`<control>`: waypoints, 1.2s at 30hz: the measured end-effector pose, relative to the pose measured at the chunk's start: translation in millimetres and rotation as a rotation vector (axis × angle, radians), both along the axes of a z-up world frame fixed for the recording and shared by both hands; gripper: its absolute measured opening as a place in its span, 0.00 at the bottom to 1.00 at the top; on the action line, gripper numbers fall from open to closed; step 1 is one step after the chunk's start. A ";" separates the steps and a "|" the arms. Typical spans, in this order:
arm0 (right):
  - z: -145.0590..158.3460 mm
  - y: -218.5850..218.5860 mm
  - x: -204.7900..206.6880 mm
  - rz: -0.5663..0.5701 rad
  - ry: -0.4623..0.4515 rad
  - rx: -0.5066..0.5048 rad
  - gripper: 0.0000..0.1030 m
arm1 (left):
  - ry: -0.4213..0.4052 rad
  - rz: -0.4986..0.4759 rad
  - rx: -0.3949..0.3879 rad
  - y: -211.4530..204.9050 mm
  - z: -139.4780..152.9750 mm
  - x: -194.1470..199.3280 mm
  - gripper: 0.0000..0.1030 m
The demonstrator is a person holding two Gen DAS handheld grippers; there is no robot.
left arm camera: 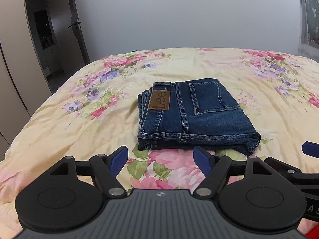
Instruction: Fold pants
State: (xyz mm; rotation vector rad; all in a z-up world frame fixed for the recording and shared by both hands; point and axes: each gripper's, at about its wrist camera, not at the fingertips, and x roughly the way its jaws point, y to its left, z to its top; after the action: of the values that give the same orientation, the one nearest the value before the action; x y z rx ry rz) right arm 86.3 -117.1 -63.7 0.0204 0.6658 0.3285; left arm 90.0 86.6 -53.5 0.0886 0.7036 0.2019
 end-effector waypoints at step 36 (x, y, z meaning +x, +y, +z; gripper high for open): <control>2.6 -2.3 -2.5 -0.003 -0.015 0.014 0.79 | 0.000 0.001 0.025 -3.0 0.4 0.3 0.85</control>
State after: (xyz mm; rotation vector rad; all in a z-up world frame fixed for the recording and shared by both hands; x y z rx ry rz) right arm 83.8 -119.3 -61.1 0.0323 0.6482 0.3297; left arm 90.3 83.6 -53.1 0.1125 0.7009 0.2118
